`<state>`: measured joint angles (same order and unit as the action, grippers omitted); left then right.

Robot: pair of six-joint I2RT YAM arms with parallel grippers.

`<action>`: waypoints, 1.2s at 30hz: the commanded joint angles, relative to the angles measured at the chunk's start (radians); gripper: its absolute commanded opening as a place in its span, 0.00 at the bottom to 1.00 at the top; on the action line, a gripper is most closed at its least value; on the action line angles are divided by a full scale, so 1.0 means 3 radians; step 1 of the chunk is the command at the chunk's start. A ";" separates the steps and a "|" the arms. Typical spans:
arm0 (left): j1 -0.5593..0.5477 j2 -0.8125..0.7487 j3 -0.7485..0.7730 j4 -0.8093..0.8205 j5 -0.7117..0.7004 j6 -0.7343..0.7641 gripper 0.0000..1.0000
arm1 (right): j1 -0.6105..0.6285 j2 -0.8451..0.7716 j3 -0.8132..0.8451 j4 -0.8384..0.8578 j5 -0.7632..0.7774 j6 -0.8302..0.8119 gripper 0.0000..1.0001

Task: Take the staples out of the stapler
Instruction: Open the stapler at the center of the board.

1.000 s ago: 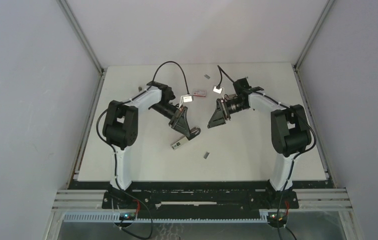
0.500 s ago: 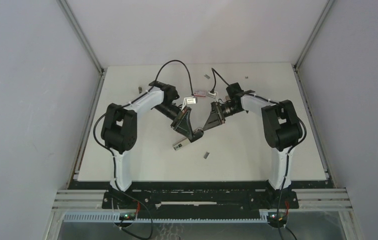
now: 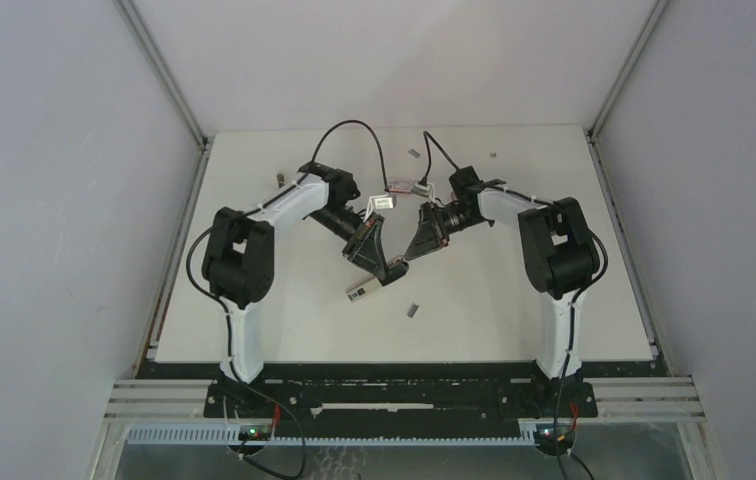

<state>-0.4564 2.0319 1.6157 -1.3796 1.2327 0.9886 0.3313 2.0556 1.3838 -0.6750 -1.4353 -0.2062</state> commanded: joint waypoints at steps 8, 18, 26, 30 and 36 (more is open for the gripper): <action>-0.0025 -0.0298 -0.0048 -0.0111 0.0194 0.0069 0.02 | 0.0048 0.0136 0.0259 -0.0615 -0.0331 -0.0658 0.56; -0.0023 -0.0300 -0.0042 -0.0111 0.0201 0.0070 0.02 | 0.0129 0.0194 0.0327 -0.0738 -0.0272 -0.0738 0.58; -0.0025 -0.0310 -0.0047 -0.0111 0.0201 0.0079 0.02 | 0.0150 0.0249 0.0335 -0.0731 -0.0288 -0.0724 0.53; -0.0021 -0.0301 -0.0045 -0.0113 0.0203 0.0077 0.02 | 0.0159 0.0249 0.0332 -0.0747 -0.0308 -0.0737 0.54; -0.0024 -0.0302 -0.0055 -0.0113 0.0206 0.0080 0.02 | 0.0138 0.0297 0.0332 -0.0675 -0.0297 -0.0628 0.54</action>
<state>-0.4583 2.0117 1.6157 -1.3922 1.2213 0.9909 0.3691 2.1254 1.4506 -0.8936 -1.5024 -0.3977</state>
